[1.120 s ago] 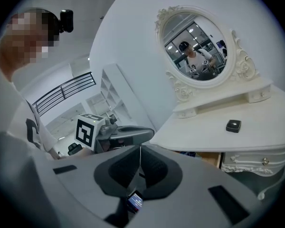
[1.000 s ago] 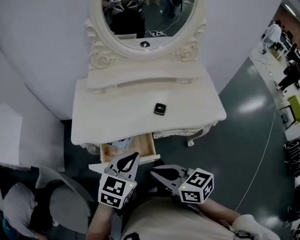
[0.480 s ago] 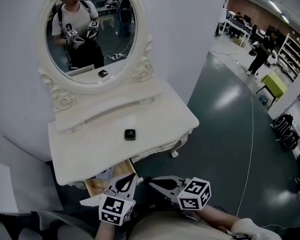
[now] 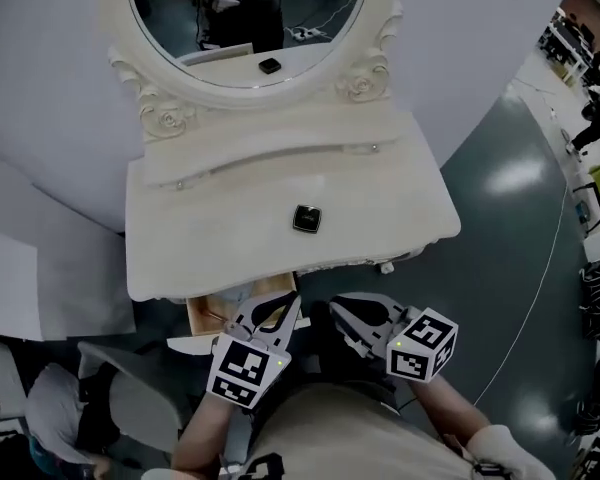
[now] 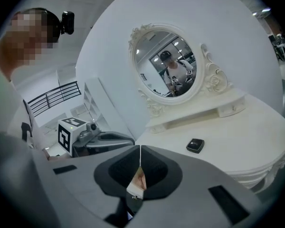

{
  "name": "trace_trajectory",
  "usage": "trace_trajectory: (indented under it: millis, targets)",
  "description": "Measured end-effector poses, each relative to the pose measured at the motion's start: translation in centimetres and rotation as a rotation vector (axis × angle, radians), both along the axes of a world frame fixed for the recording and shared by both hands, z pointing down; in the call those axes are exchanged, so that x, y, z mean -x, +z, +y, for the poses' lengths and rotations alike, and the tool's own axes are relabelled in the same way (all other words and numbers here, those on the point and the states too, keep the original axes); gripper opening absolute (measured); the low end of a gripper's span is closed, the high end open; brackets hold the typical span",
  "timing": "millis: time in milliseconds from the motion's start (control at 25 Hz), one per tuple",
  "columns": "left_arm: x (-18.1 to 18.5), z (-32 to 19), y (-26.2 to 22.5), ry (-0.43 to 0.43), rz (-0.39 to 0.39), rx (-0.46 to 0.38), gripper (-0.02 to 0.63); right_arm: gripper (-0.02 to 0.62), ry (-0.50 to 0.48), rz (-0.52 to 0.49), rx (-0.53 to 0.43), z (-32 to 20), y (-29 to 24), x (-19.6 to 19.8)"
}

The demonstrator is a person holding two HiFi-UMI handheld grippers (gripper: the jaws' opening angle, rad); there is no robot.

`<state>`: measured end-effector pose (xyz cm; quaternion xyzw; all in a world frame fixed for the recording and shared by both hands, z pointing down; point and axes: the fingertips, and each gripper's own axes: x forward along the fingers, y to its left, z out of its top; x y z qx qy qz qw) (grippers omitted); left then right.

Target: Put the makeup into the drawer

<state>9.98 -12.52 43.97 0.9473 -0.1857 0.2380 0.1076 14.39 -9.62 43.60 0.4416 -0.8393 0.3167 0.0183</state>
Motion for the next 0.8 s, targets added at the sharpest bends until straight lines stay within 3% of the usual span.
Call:
trace_trajectory:
  millis: [160, 280, 520, 640, 720, 800]
  targets:
    - [-1.1, -2.5, 0.3, -0.041, -0.028, 0.007, 0.055, 0.027, -0.048, 0.015, -0.005, -3.4, 0.5, -1.6]
    - [-1.2, -4.7, 0.2, -0.083, -0.040, 0.007, 0.055, 0.027, -0.088, 0.083, -0.012, -6.1, 1.5, -2.9]
    - [1.0, -7.3, 0.8, -0.230, -0.089, 0.045, 0.055, 0.028, -0.256, 0.202, -0.023, -11.0, 3.9, -3.3]
    - [1.8, -8.3, 0.9, -0.289, -0.105, 0.049, 0.055, 0.037, -0.281, 0.287, -0.037, -13.9, 5.6, -3.9]
    - [2.3, -8.6, 1.0, -0.324, -0.117, 0.054, 0.055, 0.285, -0.300, 0.352, -0.041, -15.6, 7.0, -4.3]
    - [2.8, -8.8, 1.0, -0.355, -0.133, 0.056, 0.055, 0.314, -0.315, 0.419, -0.054, -17.3, 8.4, -4.6]
